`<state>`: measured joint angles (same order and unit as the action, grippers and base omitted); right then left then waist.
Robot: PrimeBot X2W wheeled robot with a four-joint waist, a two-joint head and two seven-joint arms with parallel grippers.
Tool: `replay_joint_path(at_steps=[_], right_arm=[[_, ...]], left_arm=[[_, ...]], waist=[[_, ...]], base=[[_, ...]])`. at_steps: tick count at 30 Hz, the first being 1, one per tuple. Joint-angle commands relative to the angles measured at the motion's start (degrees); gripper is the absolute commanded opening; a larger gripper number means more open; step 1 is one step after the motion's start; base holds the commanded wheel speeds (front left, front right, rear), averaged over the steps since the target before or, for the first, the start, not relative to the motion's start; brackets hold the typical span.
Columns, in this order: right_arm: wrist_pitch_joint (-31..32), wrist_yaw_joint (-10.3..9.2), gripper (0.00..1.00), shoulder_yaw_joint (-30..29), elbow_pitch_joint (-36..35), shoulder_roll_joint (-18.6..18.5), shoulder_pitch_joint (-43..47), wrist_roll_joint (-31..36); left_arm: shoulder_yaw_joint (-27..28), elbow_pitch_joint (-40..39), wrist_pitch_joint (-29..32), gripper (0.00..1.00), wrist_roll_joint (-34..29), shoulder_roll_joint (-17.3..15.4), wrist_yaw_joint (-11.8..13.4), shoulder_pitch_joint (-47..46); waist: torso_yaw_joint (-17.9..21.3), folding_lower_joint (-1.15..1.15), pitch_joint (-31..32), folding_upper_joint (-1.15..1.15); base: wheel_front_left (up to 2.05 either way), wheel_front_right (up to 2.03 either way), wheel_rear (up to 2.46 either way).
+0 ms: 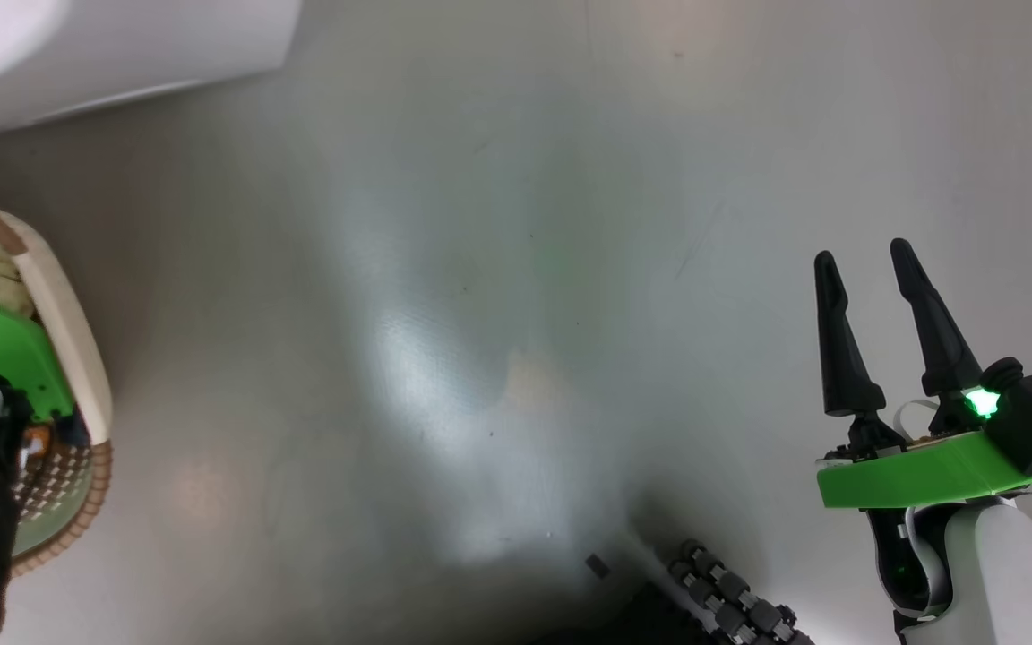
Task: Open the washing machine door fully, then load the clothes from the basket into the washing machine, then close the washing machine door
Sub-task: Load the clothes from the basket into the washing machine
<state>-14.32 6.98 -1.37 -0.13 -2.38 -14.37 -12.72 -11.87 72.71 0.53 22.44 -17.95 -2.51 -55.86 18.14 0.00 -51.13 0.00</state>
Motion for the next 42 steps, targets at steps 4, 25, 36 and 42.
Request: replay_joint_path(at_steps=[4, 25, 36, 42], right_arm=[[-0.67, 0.51, 1.00, 0.92, -1.67, -0.50, 1.31, -0.69], [-0.67, 0.51, 1.00, 0.52, -0.26, -0.50, 0.30, 0.11], [-0.68, 0.51, 1.00, -0.05, 1.55, -0.50, 0.70, 2.27], [-0.21, 0.51, 1.00, -0.68, 1.88, -0.50, 1.74, 3.80]], left_arm=[[1.12, 0.37, 1.43, 1.00, 0.37, -2.97, 1.67, -0.02], [1.30, 0.98, -2.28, 0.00, 3.42, -0.10, -0.60, 5.29], [1.17, 0.93, -9.48, 0.00, 5.40, 3.62, -3.46, 10.53], [0.90, -0.40, -13.64, 0.00, 6.31, 5.09, -4.41, 13.47]], waist=[[0.61, 0.00, -1.51, 0.00], [-2.22, 0.00, 5.37, 0.00], [-7.01, 0.00, 15.03, 0.00], [-9.60, 0.00, 20.07, 0.00]], base=[[0.00, 0.00, 0.00], [0.00, 0.00, 0.00], [0.00, 0.00, 0.00], [0.00, 0.00, 0.00]])
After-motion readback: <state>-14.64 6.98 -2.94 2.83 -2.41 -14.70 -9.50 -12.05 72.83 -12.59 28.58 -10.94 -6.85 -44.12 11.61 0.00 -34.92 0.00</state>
